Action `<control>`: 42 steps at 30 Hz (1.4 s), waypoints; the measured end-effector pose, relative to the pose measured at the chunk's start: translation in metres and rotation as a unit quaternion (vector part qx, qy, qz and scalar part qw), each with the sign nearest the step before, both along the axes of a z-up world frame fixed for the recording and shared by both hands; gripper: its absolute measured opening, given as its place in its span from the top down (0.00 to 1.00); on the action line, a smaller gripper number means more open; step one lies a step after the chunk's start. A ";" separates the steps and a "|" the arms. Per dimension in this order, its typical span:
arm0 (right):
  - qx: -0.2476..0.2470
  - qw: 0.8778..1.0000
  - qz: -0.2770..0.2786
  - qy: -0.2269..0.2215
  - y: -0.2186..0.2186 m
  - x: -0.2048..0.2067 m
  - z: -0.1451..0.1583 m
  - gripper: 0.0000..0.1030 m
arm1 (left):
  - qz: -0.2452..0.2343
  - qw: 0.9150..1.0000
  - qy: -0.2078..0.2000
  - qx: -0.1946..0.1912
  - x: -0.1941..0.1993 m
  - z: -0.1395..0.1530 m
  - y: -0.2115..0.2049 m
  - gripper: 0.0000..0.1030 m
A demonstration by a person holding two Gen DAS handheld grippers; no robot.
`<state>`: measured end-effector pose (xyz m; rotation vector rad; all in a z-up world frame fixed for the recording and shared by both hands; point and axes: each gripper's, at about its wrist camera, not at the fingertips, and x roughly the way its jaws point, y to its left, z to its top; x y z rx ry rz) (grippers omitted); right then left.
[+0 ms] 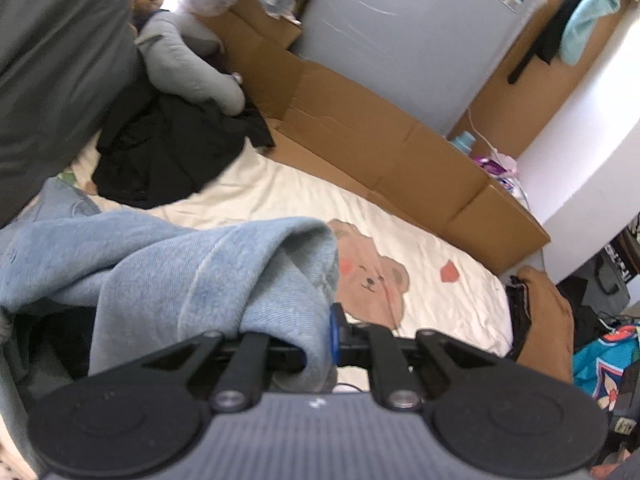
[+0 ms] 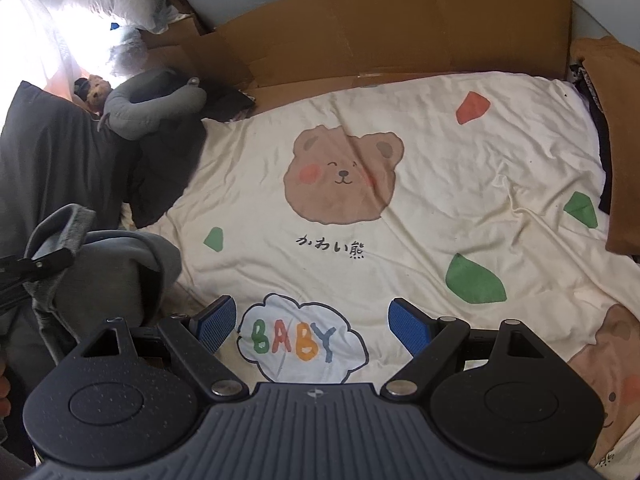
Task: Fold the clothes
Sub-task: 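Lift the jeans with the left tool while the right tool grasps another part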
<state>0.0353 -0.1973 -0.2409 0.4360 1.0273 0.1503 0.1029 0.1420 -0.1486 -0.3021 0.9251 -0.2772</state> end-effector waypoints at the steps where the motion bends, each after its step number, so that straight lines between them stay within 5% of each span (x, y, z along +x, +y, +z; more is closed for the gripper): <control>1: 0.002 1.000 0.000 -0.001 0.000 0.000 0.001 0.15 | -0.003 1.000 0.001 0.000 0.001 -0.001 -0.004 0.90; 25: 0.069 0.986 0.133 -0.069 0.049 0.002 0.006 0.15 | -0.130 0.990 0.027 -0.043 0.030 0.001 -0.099 0.90; 35: 0.143 0.976 0.127 -0.100 0.044 0.005 0.014 0.15 | -0.182 0.981 0.056 -0.034 0.038 -0.012 -0.131 0.90; 42: 0.168 0.980 0.068 -0.079 0.033 0.014 -0.014 0.19 | -0.219 0.972 0.079 -0.045 0.029 -0.016 -0.139 0.90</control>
